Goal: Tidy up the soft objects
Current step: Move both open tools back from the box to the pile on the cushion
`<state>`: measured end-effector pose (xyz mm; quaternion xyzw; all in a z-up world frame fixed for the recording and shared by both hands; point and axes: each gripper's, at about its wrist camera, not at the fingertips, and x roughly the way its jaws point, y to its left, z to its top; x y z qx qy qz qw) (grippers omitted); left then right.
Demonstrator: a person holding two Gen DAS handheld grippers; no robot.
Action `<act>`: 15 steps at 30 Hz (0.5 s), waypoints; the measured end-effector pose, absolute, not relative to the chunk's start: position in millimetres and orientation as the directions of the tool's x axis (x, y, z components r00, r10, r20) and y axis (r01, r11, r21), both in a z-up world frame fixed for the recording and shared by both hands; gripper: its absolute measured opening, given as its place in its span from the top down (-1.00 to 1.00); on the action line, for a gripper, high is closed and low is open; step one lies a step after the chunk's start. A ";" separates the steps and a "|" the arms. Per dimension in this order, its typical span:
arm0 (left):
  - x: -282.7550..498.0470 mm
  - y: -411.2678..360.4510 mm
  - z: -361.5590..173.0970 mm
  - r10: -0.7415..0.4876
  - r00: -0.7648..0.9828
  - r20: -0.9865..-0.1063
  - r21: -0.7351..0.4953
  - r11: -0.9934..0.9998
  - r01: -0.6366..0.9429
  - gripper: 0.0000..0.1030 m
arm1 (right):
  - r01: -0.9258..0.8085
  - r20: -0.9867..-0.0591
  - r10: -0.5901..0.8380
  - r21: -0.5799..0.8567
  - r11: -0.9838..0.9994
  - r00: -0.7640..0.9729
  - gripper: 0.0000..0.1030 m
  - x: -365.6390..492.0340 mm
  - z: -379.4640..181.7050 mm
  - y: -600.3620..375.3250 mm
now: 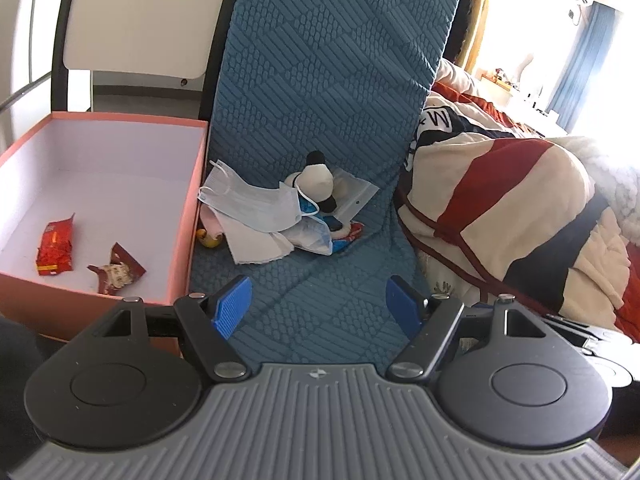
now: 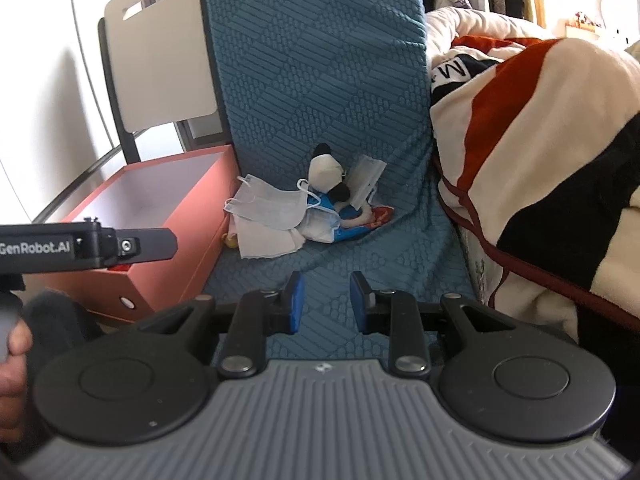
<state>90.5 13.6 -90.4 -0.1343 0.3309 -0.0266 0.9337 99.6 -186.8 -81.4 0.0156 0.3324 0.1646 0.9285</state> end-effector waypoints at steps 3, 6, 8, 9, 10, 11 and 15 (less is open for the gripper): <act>100.6 11.3 -94.3 -0.136 0.778 -0.613 -0.273 0.961 -0.048 -0.52 | -0.290 -0.609 0.324 0.157 0.944 0.724 0.43 104.9 -83.9 -190.7; 113.8 11.0 -99.6 -0.136 0.771 -0.622 -0.272 0.961 -0.050 -0.52 | -0.286 -0.607 0.320 0.156 0.945 0.728 0.43 111.4 -87.0 -192.0; 123.5 12.7 -105.1 -0.136 0.767 -0.627 -0.275 0.960 -0.055 -0.52 | -0.283 -0.600 0.323 0.163 0.945 0.732 0.43 116.3 -88.4 -193.6; 128.6 14.2 -107.6 -0.136 0.764 -0.631 -0.278 0.959 -0.059 -0.52 | -0.280 -0.595 0.321 0.163 0.946 0.737 0.43 119.6 -89.6 -193.7; 133.2 15.9 -109.3 -0.138 0.762 -0.633 -0.282 0.957 -0.061 -0.52 | -0.276 -0.596 0.318 0.164 0.947 0.737 0.43 123.5 -91.0 -193.4; 138.0 18.0 -111.2 -0.139 0.761 -0.633 -0.285 0.956 -0.062 -0.52 | -0.275 -0.595 0.320 0.169 0.947 0.737 0.43 127.3 -92.5 -193.3; 158.0 27.0 -118.2 -0.142 0.758 -0.637 -0.288 0.956 -0.063 -0.52 | -0.277 -0.595 0.330 0.182 0.943 0.733 0.43 143.3 -98.7 -190.4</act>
